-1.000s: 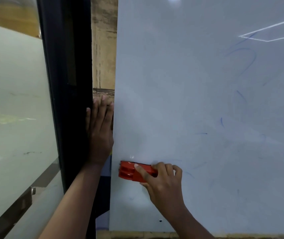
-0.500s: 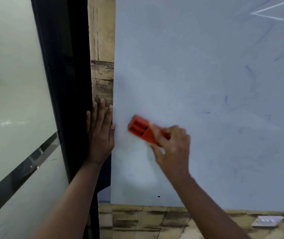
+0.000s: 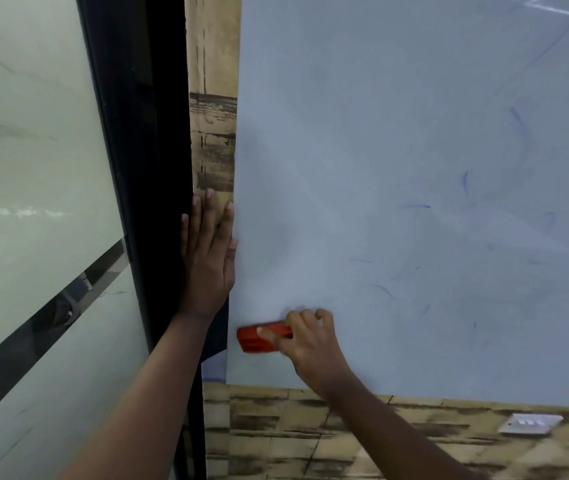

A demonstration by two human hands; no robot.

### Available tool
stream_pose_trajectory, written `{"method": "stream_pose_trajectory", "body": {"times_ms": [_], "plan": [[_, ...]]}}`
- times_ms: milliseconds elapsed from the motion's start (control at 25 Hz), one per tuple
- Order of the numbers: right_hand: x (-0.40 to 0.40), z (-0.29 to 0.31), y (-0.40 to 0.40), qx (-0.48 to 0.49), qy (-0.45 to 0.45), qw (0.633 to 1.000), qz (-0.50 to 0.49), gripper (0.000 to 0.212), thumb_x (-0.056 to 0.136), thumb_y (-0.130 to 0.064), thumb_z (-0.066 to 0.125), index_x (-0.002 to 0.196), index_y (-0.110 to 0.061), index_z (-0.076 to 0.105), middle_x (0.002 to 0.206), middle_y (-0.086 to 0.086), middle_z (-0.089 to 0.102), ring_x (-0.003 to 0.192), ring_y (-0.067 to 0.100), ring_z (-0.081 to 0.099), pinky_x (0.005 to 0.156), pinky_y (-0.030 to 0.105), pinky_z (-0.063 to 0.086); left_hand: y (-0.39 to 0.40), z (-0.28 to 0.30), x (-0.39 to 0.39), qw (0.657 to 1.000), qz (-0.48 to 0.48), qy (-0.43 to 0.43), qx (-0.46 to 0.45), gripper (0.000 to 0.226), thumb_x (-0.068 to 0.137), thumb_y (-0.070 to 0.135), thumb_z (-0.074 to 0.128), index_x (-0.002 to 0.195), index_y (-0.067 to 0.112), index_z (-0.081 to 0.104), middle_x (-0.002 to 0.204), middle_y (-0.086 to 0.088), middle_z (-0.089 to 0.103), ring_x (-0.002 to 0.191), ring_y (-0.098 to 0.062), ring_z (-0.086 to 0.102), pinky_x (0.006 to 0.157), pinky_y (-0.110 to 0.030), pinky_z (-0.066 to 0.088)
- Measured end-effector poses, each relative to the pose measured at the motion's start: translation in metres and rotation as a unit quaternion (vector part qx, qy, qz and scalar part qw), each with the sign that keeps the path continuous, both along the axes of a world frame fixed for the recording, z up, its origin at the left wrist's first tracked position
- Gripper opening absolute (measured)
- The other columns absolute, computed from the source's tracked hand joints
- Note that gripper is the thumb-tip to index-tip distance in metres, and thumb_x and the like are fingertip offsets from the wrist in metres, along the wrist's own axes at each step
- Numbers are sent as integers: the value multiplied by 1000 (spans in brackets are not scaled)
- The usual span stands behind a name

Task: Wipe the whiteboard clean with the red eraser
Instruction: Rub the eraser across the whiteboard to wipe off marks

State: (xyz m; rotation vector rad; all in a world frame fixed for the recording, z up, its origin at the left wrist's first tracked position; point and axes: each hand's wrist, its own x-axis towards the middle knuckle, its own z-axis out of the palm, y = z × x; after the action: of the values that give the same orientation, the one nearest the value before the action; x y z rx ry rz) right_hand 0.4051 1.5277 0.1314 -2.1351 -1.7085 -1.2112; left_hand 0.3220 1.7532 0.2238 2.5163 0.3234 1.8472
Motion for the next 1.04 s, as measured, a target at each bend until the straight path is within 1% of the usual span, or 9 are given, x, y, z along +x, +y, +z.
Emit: {"method": "stream_pose_trajectory", "body": {"times_ms": [80,160,280,440,640,760,880,960,1040], "plan": [[3,43,-6,99,26,994,-26,58,85,-37,82,140,-41,62,104,6,60,90,28,56,82,44,36,0,-3,-1,1000,-3,4,-6,55,114,22,37,166,10,25,174,-12,12,164,-27,-1,133,-49,5],[11,90,-17,202,53,976,-63,58,86,-47,80,141,-38,64,103,6,62,90,28,58,80,43,37,-3,-8,-3,1000,-5,8,-13,55,115,22,40,167,12,25,174,-12,10,164,-29,0,133,-50,7],[20,124,-28,260,102,959,-50,60,84,-45,85,139,-29,68,105,8,63,92,26,59,79,43,40,-6,-17,-5,999,-7,11,-33,57,114,20,46,167,14,25,174,-19,15,163,-32,1,133,-51,8],[10,83,-13,191,100,976,-26,56,86,-38,85,139,-30,68,101,10,60,89,30,55,78,43,40,-6,-24,-6,999,-14,15,-40,54,114,20,45,165,11,30,171,-27,20,163,-34,3,133,-50,6],[-7,-33,17,62,72,995,-3,50,95,-24,77,142,-33,63,98,10,60,85,29,51,74,42,38,-4,-28,-4,999,-13,15,-34,51,115,20,43,163,8,33,168,-33,24,159,-48,13,132,-52,7],[-1,-97,15,-21,58,998,29,44,102,-15,63,142,-32,61,97,7,57,84,27,48,73,42,39,-6,-38,-5,999,-9,17,-43,51,115,21,42,163,8,31,168,-33,23,162,-37,3,132,-51,5],[5,-142,10,-100,26,994,41,41,94,-16,59,130,-33,67,104,6,55,87,27,44,76,43,36,-8,-58,-7,998,7,38,-53,55,114,22,44,164,8,28,168,-32,19,163,-27,-11,133,-49,3],[8,-151,9,-113,37,992,34,40,93,-17,56,126,-34,70,106,6,50,88,27,43,76,43,34,-9,-73,-10,997,11,59,-56,59,112,22,49,165,8,25,168,-33,18,163,-26,-14,133,-49,2],[10,-147,5,-85,40,995,38,41,95,-17,59,130,-37,68,103,5,50,88,26,43,76,42,35,-12,-87,-14,996,13,72,-59,63,111,22,54,165,7,25,168,-34,19,163,-28,-14,133,-49,3]]}}
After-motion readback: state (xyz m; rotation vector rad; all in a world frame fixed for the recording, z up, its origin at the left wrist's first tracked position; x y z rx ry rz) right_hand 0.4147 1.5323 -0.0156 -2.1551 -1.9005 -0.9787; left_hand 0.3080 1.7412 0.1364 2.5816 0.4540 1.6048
